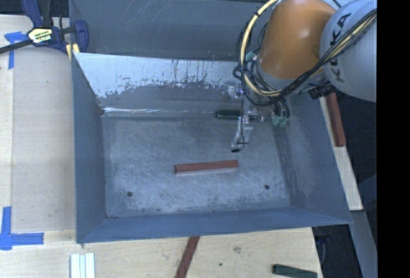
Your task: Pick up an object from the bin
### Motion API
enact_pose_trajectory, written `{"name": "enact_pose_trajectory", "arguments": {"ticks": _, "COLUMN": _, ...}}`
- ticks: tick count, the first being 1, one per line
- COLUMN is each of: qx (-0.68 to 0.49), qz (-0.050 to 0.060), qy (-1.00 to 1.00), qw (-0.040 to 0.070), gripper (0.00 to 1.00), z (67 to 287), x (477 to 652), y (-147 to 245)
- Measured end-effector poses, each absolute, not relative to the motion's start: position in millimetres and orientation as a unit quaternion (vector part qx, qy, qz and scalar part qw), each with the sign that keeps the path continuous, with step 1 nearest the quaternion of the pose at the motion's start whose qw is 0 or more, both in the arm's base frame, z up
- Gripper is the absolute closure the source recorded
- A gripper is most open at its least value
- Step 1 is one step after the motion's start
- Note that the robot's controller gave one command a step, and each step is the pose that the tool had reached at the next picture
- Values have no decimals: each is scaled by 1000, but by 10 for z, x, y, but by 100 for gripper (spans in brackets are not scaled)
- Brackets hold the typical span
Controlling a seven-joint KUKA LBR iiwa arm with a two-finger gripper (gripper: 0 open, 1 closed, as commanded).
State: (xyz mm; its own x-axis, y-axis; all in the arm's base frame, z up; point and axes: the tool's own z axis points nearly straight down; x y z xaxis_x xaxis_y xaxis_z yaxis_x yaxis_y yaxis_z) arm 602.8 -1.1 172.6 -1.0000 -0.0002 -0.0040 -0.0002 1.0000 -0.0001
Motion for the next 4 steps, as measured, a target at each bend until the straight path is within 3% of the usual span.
{"name": "enact_pose_trajectory", "arguments": {"ticks": 1, "qx": 4, "qz": 0, "qy": 1000, "qw": 5, "gripper": 0, "z": 1190, "x": 5787, "y": -48}}
{"name": "enact_pose_trajectory", "arguments": {"ticks": 2, "qx": -39, "qz": 1, "qy": 999, "qw": 2, "gripper": 100, "z": 708, "x": 5379, "y": 549}}
{"name": "enact_pose_trajectory", "arguments": {"ticks": 3, "qx": -38, "qz": 1, "qy": 999, "qw": 2, "gripper": 100, "z": 708, "x": 5379, "y": 549}}
{"name": "enact_pose_trajectory", "arguments": {"ticks": 4, "qx": -69, "qz": 0, "qy": 998, "qw": 2, "gripper": 100, "z": 2088, "x": 5248, "y": 591}}
